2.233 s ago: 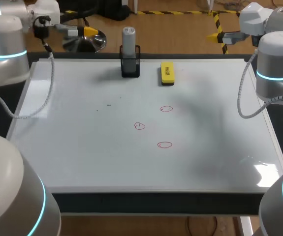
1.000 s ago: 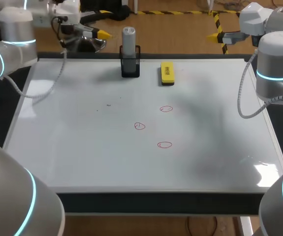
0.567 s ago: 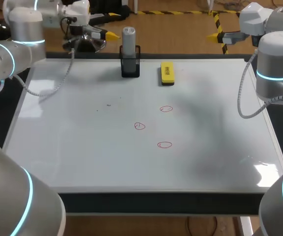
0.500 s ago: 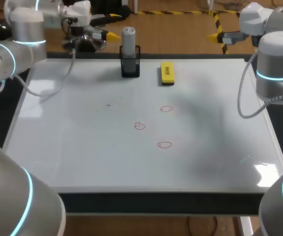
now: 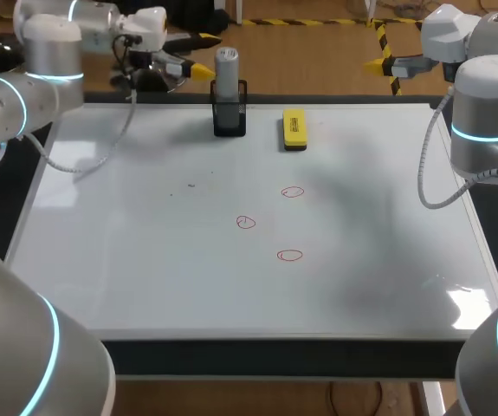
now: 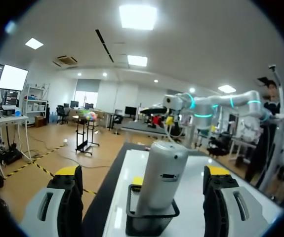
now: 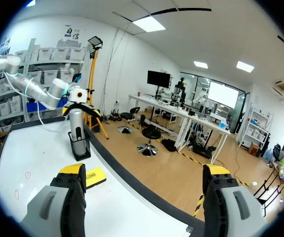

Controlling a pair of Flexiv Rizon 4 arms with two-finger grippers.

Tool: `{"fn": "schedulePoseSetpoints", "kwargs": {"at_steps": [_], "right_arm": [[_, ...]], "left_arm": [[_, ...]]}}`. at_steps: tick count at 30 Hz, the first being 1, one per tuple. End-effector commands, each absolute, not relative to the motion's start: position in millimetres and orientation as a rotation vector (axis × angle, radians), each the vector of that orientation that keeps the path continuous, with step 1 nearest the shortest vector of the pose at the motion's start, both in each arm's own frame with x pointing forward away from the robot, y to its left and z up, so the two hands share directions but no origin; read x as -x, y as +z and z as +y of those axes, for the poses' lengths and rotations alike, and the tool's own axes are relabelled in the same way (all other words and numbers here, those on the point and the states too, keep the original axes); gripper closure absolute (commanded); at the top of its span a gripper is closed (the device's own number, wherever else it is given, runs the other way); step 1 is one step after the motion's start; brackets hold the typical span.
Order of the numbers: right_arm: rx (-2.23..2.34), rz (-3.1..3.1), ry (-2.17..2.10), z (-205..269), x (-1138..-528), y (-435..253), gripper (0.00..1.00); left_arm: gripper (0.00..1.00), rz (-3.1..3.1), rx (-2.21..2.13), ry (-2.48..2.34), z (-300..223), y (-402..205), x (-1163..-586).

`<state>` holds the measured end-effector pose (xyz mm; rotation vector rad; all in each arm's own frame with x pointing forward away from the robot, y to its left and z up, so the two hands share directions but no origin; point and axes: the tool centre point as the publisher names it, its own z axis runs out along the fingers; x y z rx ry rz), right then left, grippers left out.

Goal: Pick up the inspection probe, press it on each red-marked spot on the whiteboard one by one, put down the probe, pick up the eraser, and wipe off all the red marks.

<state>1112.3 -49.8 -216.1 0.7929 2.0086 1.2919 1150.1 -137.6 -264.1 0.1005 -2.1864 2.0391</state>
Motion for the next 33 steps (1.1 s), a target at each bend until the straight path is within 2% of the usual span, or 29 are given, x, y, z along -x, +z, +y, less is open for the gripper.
{"fn": "schedulePoseSetpoints", "kwargs": {"at_steps": [1,33], "right_arm": [[-0.793,2.009,1.292,-49.9,-1112.7,-216.3,0.00],[-0.793,2.009,1.292,-49.9,-1112.7,-216.3,0.00]], "left_arm": [[0.00,-2.203,-0.129,2.052,-135.5,-262.7,-1137.2],[0.00,-2.150,-0.159,2.174,-168.6,-279.7,-1116.0]]}}
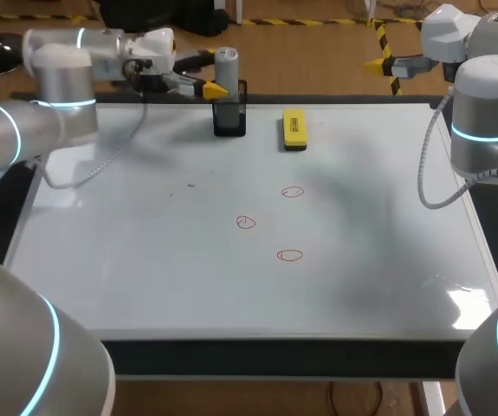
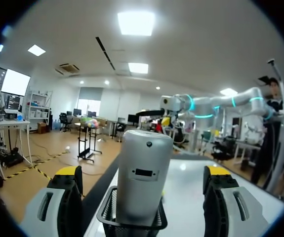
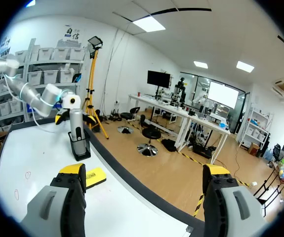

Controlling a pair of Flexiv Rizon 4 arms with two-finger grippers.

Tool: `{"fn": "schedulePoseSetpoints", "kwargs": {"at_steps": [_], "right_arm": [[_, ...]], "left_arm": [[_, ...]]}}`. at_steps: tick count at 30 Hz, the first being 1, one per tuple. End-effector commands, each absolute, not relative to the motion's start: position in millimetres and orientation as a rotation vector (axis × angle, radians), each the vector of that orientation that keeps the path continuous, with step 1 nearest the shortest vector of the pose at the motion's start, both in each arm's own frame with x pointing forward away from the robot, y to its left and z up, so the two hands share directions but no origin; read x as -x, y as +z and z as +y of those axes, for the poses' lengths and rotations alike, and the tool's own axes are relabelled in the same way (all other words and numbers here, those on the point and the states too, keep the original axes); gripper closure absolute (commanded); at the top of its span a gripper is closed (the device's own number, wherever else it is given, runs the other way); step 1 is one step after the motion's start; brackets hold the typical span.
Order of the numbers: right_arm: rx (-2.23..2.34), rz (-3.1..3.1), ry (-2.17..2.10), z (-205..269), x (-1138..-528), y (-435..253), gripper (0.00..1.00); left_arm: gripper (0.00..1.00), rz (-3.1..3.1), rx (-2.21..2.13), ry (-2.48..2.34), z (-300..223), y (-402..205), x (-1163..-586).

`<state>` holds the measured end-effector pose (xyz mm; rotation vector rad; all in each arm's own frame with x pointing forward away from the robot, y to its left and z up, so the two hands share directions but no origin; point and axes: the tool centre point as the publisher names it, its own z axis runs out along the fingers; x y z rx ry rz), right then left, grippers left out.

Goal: Pick up the inspection probe, press it on each red-marked spot on the whiteboard one by one, put down the probe, pick up the eraser, and wipe off all the red marks.

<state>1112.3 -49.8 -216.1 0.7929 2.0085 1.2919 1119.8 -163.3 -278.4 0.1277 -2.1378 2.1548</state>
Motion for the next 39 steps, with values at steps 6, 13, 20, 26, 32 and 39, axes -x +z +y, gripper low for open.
{"fn": "schedulePoseSetpoints", "kwargs": {"at_steps": [6,13,20,26,32,39], "right_arm": [[-0.793,2.009,1.292,-49.9,-1112.7,-216.3,0.00],[-0.793,2.009,1.292,-49.9,-1112.7,-216.3,0.00],[-0.793,2.009,1.292,-49.9,-1112.7,-216.3,0.00],[-0.793,2.009,1.292,-49.9,-1112.7,-216.3,0.00],[-0.793,2.009,1.292,-49.9,-1112.7,-216.3,0.00],[-0.793,2.009,1.292,-49.9,-1112.7,-216.3,0.00]], "left_arm": [[0.00,-2.148,-0.151,2.170,-174.3,-282.1,-1116.1],[0.00,-2.146,-0.150,2.174,-180.1,-286.6,-1119.6],[0.00,-2.151,-0.158,2.182,-179.9,-289.5,-1122.6],[0.05,-2.152,-0.163,2.186,-179.5,-293.4,-1124.2],[0.27,-2.156,-0.170,2.193,-176.6,-294.4,-1125.5],[0.59,-2.163,-0.180,2.187,-173.6,-297.1,-1124.2]]}}
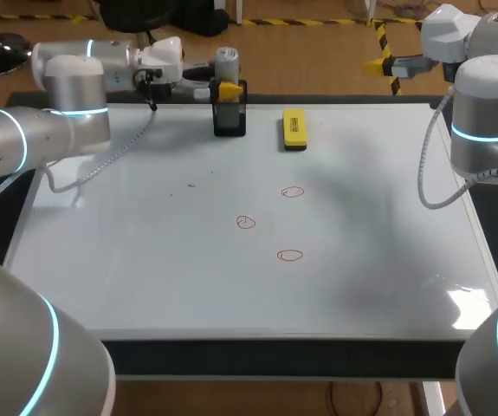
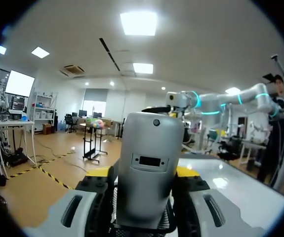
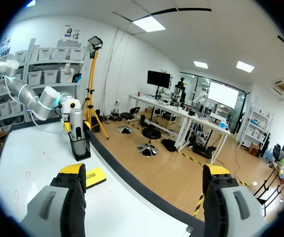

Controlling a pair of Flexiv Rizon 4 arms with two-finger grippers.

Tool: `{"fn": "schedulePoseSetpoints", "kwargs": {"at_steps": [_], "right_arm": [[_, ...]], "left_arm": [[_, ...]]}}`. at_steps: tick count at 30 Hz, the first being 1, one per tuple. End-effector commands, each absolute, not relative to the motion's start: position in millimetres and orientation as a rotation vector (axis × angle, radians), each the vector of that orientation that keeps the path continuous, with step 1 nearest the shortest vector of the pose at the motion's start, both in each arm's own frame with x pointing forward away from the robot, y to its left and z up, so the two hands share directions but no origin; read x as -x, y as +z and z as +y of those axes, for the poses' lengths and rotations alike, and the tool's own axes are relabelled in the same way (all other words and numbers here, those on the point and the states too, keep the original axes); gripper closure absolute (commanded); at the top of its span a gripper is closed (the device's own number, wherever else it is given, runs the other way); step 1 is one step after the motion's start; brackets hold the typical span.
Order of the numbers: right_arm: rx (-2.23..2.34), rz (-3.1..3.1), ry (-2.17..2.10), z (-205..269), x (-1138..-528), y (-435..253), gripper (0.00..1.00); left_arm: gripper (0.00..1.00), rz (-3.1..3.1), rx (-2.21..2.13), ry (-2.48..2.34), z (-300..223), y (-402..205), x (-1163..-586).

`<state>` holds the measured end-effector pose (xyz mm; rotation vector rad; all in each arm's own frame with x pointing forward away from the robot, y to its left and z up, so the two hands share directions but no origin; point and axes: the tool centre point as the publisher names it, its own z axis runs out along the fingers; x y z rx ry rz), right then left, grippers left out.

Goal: Pick up the inspection probe, press it on each red-marked spot on the whiteboard one by one, put down the probe, pick up the eraser, and wipe off all the red marks.

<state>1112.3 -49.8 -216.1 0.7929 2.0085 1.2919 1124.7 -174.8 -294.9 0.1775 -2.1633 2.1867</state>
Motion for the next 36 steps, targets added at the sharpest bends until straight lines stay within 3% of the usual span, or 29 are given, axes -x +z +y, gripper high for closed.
{"fn": "schedulePoseSetpoints", "kwargs": {"at_steps": [1,3,6,36], "right_arm": [[-0.793,2.009,1.292,-49.9,-1112.7,-216.3,0.00],[-0.793,2.009,1.292,-49.9,-1112.7,-216.3,0.00],[-0.793,2.009,1.292,-49.9,-1112.7,-216.3,0.00],[-0.793,2.009,1.292,-49.9,-1112.7,-216.3,0.00]], "left_arm": [[0.64,-2.164,-0.182,2.186,-173.4,-297.3,-1124.2],[0.75,-2.166,-0.186,2.186,-172.6,-297.3,-1124.2],[1.00,-2.171,-0.188,2.186,-171.0,-296.4,-1124.5],[1.00,-2.160,-0.072,2.260,-168.5,-265.7,-1139.5]]}}
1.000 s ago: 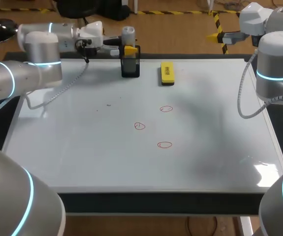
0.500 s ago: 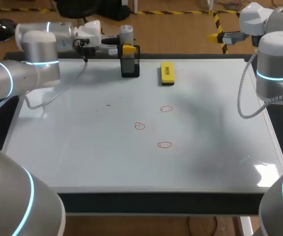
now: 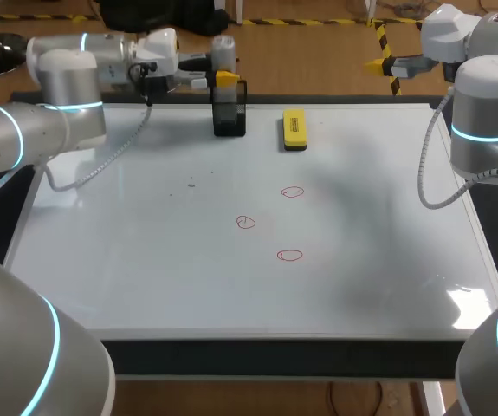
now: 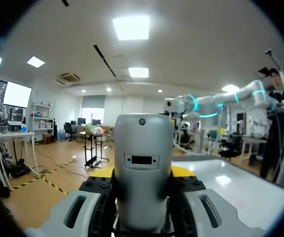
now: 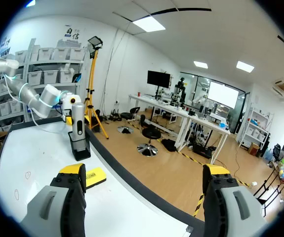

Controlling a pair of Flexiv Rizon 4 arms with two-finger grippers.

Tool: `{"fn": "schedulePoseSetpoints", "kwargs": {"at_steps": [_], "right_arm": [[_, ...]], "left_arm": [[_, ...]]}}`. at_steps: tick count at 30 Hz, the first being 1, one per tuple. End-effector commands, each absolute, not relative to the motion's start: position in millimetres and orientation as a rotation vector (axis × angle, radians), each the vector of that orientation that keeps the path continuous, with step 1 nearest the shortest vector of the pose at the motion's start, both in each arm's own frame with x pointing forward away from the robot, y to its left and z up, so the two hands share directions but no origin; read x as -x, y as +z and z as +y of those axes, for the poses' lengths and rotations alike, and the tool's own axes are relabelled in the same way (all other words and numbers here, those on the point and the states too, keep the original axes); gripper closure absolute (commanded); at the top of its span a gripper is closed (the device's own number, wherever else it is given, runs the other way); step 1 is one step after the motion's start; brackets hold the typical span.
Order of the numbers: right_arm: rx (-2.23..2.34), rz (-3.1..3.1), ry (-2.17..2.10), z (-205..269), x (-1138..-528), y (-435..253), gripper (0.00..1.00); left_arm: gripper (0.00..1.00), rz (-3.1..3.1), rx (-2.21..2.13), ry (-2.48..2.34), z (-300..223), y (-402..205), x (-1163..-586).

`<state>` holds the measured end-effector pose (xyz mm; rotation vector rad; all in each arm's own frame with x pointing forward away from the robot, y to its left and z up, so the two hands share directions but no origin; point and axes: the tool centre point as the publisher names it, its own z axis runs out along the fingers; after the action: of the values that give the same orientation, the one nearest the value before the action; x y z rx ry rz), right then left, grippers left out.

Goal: Pick up the inspection probe, press it on each red-marked spot on the whiteboard one by one, put down the probe, pick up the eraser, and wipe off all the red marks.

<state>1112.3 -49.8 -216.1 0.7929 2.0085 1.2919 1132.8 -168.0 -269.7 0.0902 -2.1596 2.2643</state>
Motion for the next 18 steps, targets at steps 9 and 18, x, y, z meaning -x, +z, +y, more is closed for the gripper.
{"fn": "schedulePoseSetpoints", "kwargs": {"at_steps": [9,18], "right_arm": [[-0.793,2.009,1.292,-49.9,-1112.7,-216.3,0.00],[-0.793,2.009,1.292,-49.9,-1112.7,-216.3,0.00]], "left_arm": [[1.00,-2.158,-0.042,2.275,-167.6,-243.6,-1151.4],[1.00,-2.144,-0.005,2.320,-166.4,-219.9,-1158.3]]}}
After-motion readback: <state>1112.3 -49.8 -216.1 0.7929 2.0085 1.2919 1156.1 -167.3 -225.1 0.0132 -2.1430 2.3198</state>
